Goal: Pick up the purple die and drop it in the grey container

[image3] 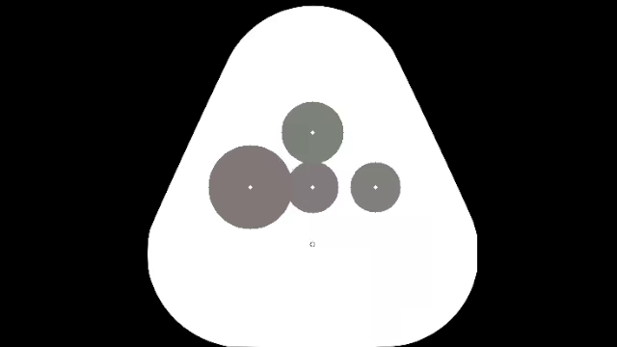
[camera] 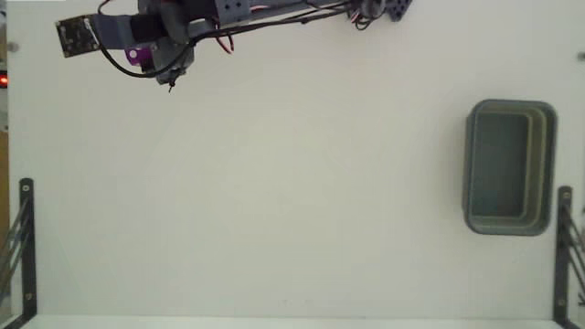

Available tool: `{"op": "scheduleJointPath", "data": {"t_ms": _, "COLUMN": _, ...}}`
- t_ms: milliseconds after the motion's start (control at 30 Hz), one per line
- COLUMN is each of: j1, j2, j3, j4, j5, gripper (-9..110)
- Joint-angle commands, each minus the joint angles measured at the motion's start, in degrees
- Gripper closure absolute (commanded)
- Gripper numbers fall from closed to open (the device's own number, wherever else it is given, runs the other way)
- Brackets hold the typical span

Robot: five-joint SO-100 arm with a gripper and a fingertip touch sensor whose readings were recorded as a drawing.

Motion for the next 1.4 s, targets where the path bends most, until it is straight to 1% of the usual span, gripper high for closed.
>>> {"op": "scheduleJointPath", "data": {"t_ms": 0, "j1": 0.8, "j2": 1.2, "j3": -4.9, "j4": 1.9, "j5": 0.1, "gripper": 51}}
{"op": "scheduleJointPath", "data": {"t_ms": 600, "j1": 0.8, "j2": -2.3, "j3": -16.6, "j4": 10.1, "j5": 0.1, "gripper": 51}}
{"op": "scheduleJointPath", "data": {"t_ms": 1367, "j1": 0.8, "j2": -2.3, "j3": -16.8, "j4": 10.2, "j5": 0.1, "gripper": 51}}
